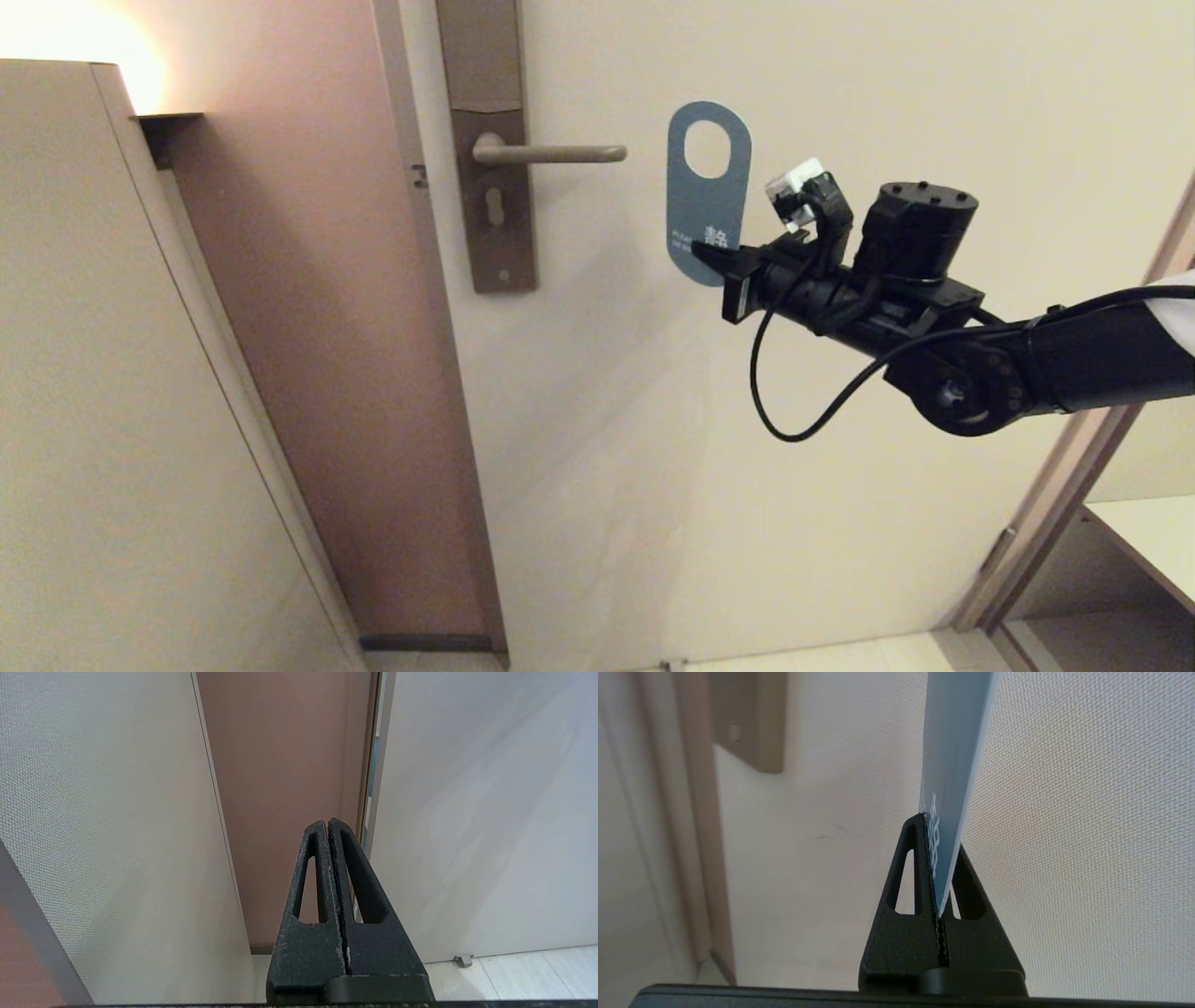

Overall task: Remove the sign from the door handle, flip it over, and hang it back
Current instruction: Hang the sign back with the other side facing out

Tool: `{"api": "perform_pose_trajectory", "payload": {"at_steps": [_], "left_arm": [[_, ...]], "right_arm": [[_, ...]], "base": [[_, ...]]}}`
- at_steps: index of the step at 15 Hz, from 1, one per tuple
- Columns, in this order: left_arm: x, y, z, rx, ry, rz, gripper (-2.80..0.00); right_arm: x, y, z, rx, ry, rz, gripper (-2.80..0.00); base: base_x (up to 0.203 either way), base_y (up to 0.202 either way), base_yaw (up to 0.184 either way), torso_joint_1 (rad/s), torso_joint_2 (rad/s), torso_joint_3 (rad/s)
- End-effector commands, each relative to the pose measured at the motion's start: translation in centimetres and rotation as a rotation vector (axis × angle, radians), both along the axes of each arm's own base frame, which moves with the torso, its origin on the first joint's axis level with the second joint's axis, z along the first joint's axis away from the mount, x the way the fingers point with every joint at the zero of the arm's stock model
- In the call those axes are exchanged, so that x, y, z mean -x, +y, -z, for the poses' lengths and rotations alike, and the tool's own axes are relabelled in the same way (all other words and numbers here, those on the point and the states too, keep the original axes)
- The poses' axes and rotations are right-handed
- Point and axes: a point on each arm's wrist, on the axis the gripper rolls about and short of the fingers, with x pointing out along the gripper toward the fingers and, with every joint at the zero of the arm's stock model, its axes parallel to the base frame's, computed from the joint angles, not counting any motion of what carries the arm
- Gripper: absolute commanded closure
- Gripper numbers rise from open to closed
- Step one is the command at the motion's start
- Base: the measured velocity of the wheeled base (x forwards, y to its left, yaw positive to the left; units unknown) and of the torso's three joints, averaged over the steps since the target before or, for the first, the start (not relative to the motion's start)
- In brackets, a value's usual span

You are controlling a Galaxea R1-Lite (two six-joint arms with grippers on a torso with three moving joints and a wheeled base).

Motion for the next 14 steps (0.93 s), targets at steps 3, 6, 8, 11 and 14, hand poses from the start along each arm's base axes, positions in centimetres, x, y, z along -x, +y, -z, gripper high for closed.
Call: {"api": "perform_pose_trajectory", "payload": {"at_steps": [3, 6, 8, 11, 14], "left_arm": [[0.0, 0.0, 0.0, 0.000, 0.002, -0.001, 0.00], [0.0, 0.0, 0.0, 0.000, 0.002, 0.001, 0.00], [0.0, 0.0, 0.0, 0.000, 0.002, 0.000, 0.00], [0.0, 0.0, 0.0, 0.000, 0.002, 0.001, 0.00], [0.0, 0.0, 0.0, 0.000, 0.002, 0.000, 0.00]], "right_arm": [[-0.8, 1.0, 0.5, 0.009, 0.023, 0.012, 0.00], [-0.8, 1.8, 0.4, 0.029, 0.066, 0.039, 0.00], [-0.7, 2.3, 0.3, 0.044, 0.090, 0.058, 0.00], [-1.1, 2.7, -0.2, 0.047, 0.086, 0.056, 0.00], [-1.5, 3.1, -1.1, 0.051, 0.088, 0.053, 0.00]], "base": [[0.000, 0.000, 0.000, 0.000, 0.00, 0.000], [0.000, 0.000, 0.000, 0.000, 0.00, 0.000], [0.000, 0.000, 0.000, 0.000, 0.00, 0.000], [0.000, 0.000, 0.000, 0.000, 0.00, 0.000], [0.000, 0.000, 0.000, 0.000, 0.00, 0.000]]}}
